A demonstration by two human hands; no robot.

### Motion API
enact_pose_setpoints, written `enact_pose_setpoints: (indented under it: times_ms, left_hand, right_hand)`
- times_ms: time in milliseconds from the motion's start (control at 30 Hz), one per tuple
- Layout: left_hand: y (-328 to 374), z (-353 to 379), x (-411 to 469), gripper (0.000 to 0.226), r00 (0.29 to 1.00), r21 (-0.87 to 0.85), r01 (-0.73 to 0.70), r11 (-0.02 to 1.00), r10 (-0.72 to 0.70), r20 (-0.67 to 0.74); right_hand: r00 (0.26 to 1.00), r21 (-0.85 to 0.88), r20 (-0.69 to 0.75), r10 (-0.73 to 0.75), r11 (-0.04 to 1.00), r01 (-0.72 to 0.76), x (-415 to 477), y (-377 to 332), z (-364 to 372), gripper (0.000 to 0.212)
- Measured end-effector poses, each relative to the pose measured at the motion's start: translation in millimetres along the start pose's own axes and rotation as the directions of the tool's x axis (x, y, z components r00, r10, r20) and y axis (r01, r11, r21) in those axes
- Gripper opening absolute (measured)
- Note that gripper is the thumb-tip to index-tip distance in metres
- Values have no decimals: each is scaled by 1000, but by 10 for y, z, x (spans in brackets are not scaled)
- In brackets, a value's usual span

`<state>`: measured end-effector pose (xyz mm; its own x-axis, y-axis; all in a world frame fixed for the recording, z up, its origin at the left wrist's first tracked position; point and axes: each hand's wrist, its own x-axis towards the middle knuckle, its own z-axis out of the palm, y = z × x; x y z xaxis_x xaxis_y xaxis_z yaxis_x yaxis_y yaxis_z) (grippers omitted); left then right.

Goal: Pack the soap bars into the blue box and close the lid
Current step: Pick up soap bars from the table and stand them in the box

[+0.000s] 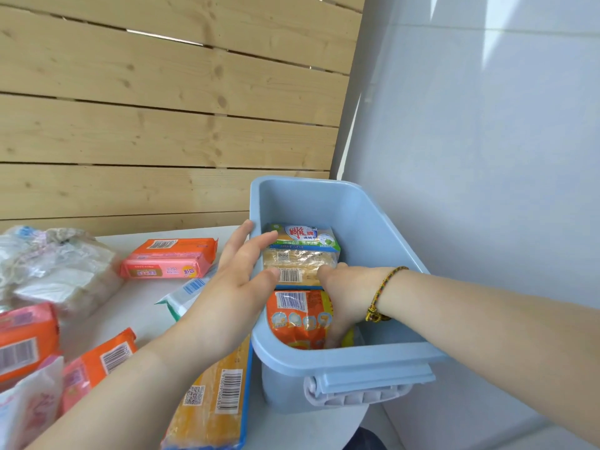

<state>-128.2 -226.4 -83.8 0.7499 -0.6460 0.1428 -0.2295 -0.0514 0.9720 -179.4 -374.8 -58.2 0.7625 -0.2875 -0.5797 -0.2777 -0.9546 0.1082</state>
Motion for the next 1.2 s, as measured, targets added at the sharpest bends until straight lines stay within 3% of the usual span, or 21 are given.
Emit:
enact_pose_setpoints:
  times_ms: [133,300,367,533,633,800,933,1033,1133,1200]
  left_hand:
    - [24,-9,-11,36,1000,66,3,998,-1,-31]
    - [57,-15,-42,45,999,94,33,995,-30,-33]
    - [76,-7,-53,46,999,88,41,995,-39,-24]
    - [16,-39,-23,46,999,191,3,982,6,-44]
    - [-3,-34,5,45,999,209,-4,978,14,-49]
    - [-56,-8,38,44,999,187,2,982,7,-50]
    - [-24,3,31,46,999,199,2,980,7,-47]
    - [40,-31,-52,48,999,190,5,982,2,-36]
    - [30,-184,-256,46,998,197,17,980,-4,-64]
    - [-5,-346,-424,41,993,269,8,963,25,-119]
  right_hand:
    - [998,115,56,23,993,-29,-26,76,-81,49]
    - [975,396,-169,145,916,-68,29,147,-265,34]
    - [957,487,-169,234,864,-125,102,189,-376,27]
    - [956,480,-114,269,858,-184,306,190,-448,17]
    - [951,455,-179,250,878,-145,358,187,-430,31]
    - [962,339,-190,196,933,-123,417,194,-375,15]
    - [956,239,-226,185,962,-129,446,142,-366,32]
    - [941,235,-287,181,965,-114,366,112,-381,14]
    - [912,272,-384,146,961,-39,227,92,-447,45]
    - [880,312,-463,108,949,47,102,56,-496,48]
